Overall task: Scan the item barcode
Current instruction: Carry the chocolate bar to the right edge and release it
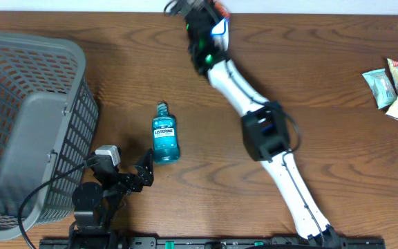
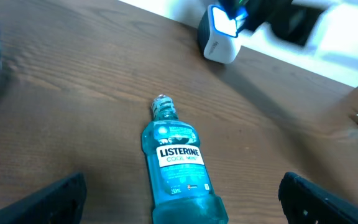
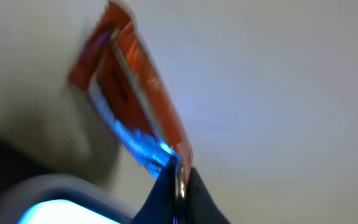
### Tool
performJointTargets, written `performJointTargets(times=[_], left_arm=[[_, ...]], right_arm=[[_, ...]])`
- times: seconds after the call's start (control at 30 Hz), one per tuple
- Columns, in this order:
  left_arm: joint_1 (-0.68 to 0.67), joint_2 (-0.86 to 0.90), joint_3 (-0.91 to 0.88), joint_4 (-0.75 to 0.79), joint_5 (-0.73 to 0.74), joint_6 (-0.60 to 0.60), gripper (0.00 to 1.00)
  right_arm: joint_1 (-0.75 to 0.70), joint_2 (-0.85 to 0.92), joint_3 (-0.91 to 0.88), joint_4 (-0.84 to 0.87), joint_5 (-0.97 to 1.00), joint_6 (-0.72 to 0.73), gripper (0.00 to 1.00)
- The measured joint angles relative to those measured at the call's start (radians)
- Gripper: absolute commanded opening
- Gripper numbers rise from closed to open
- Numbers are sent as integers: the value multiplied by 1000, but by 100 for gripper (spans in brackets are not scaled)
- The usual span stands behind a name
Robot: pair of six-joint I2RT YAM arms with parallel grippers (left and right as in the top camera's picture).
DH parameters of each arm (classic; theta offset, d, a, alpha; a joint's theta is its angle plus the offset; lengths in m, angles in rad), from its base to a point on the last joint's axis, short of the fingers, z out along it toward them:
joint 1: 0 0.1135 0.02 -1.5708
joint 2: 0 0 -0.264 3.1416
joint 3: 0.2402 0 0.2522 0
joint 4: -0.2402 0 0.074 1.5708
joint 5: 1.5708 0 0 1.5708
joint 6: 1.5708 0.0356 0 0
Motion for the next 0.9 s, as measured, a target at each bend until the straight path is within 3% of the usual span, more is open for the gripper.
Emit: performJointTargets(times=[0.27, 0.43, 0.53, 0.8, 0.83, 0.9], left_arm=[[0, 0, 0, 0, 0, 0, 98], [0, 0, 0, 1, 0, 0, 98], [0, 0, 0, 1, 0, 0, 98], [0, 0, 0, 1, 0, 0, 98], [0, 0, 0, 1, 0, 0, 98], [0, 0, 0, 1, 0, 0, 98]], right_arm=[[-204, -349, 27, -748, 56, 243, 1], [-396, -370, 29, -1143, -4, 435, 1], [-511, -335, -26, -1232, -103, 551, 1], [-771, -285, -261, -1268, -180, 726, 2], [-794, -285, -269, -1278, -175, 752, 7], [-832, -285, -270, -1293, -165, 812, 54]])
